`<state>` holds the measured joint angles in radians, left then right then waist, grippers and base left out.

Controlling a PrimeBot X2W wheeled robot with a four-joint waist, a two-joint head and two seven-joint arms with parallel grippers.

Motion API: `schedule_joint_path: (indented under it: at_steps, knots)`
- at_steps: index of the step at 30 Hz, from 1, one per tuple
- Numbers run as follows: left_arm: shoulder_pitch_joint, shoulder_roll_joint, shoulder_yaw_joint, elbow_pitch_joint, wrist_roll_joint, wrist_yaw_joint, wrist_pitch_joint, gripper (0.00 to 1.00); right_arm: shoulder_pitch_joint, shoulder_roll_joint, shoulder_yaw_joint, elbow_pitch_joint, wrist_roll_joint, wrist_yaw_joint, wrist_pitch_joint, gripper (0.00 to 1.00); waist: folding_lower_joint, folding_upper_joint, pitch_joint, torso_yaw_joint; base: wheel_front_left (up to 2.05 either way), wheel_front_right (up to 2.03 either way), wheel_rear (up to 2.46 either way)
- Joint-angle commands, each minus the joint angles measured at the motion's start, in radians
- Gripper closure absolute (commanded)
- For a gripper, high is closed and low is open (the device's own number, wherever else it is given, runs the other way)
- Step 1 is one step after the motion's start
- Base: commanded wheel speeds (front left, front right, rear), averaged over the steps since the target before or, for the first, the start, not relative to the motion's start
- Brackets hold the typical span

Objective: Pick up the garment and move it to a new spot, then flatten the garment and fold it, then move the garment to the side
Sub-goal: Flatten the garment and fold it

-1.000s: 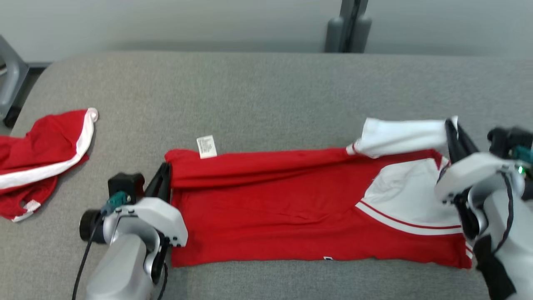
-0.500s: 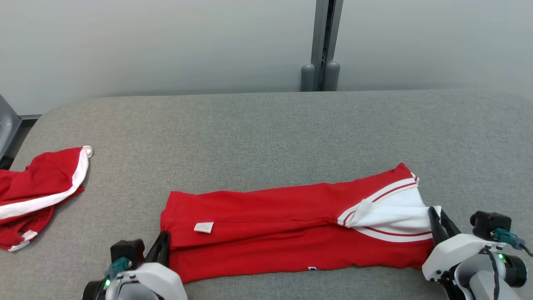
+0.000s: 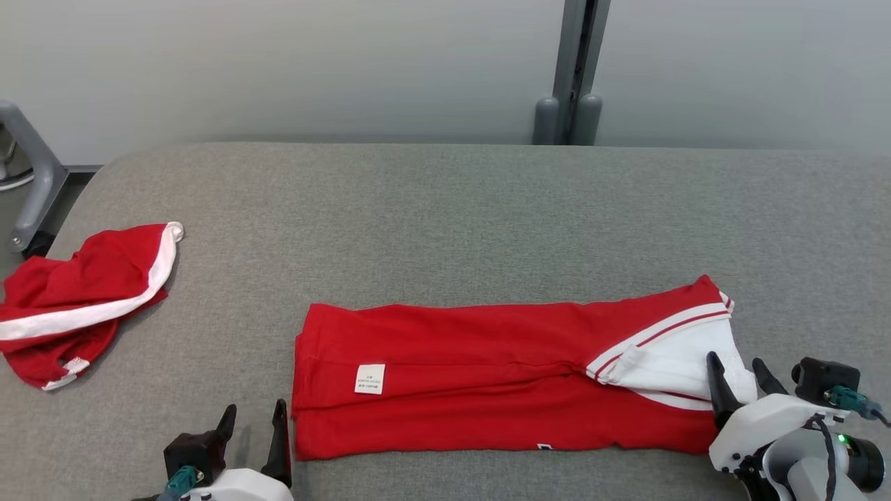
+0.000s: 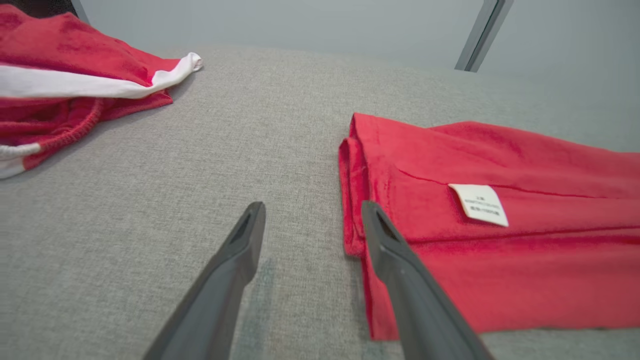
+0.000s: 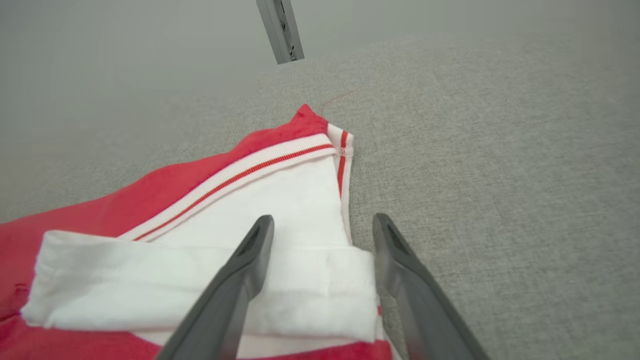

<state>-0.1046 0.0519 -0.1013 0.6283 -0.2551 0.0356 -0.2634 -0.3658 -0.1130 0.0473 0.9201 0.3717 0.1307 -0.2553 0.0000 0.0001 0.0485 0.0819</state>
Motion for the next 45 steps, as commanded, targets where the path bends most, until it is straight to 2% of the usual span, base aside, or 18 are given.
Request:
schedule_joint_path:
  at_steps: [1,10,12,13,20,26,29,32,37,45]
  knots:
    - [-0.001,0.003,0.011,-0.010,-0.003,-0.005,-0.002,0.00,-0.021,-0.008,0.005,0.020,-0.004,0.000,0.011,0.00,0.0000,-0.0001,0.019,0.023,0.00,0.00,0.00]
    - [-0.016,0.001,-0.006,-0.035,-0.012,-0.011,-0.002,0.00,-0.067,0.008,0.029,0.196,0.003,0.000,0.079,0.00,0.0000,-0.0001,0.041,0.057,0.00,0.00,0.00]
    - [-0.020,0.001,-0.008,-0.037,-0.015,-0.009,-0.002,0.00,-0.072,0.017,0.046,0.209,0.011,0.001,0.083,0.70,0.0000,-0.0001,0.045,0.057,0.00,0.00,0.00]
    - [-0.021,0.001,-0.009,-0.038,-0.016,-0.008,-0.002,0.00,-0.073,0.019,0.049,0.214,0.021,0.001,0.079,1.00,0.0000,-0.0001,0.046,0.056,0.00,0.00,0.00]
    - [-0.030,0.001,-0.022,-0.050,-0.020,0.000,-0.002,0.00,-0.099,-0.025,0.009,0.227,0.073,-0.003,0.016,1.00,0.0000,-0.0001,0.050,0.036,0.00,0.00,0.00]
    - [-0.027,0.001,-0.035,-0.053,-0.027,0.006,-0.002,0.00,-0.107,-0.058,-0.042,0.188,0.078,-0.001,-0.012,1.00,0.0000,-0.0001,0.038,-0.003,0.00,0.00,0.00]
    - [-0.028,0.001,-0.042,-0.052,-0.033,0.006,-0.002,0.00,-0.093,-0.064,-0.067,0.110,0.069,0.000,-0.012,1.00,0.0000,-0.0001,0.032,-0.021,0.00,0.00,0.00]
    - [-0.029,0.001,-0.047,-0.051,-0.037,0.006,-0.002,0.00,-0.068,-0.032,-0.072,0.016,0.087,0.000,-0.011,1.00,0.0000,-0.0001,0.027,-0.032,0.00,0.00,0.00]
    - [-0.024,0.001,-0.066,-0.049,-0.044,0.007,-0.002,0.00,-0.010,0.012,0.023,-0.140,0.134,0.000,-0.011,1.00,0.0000,-0.0001,0.017,-0.030,0.00,0.00,0.00]
    - [-0.015,0.001,-0.086,-0.047,-0.037,0.002,-0.001,0.00,0.055,0.041,0.300,-0.288,0.237,0.000,0.014,1.00,0.0000,-0.0001,0.001,0.040,0.00,0.00,0.00]
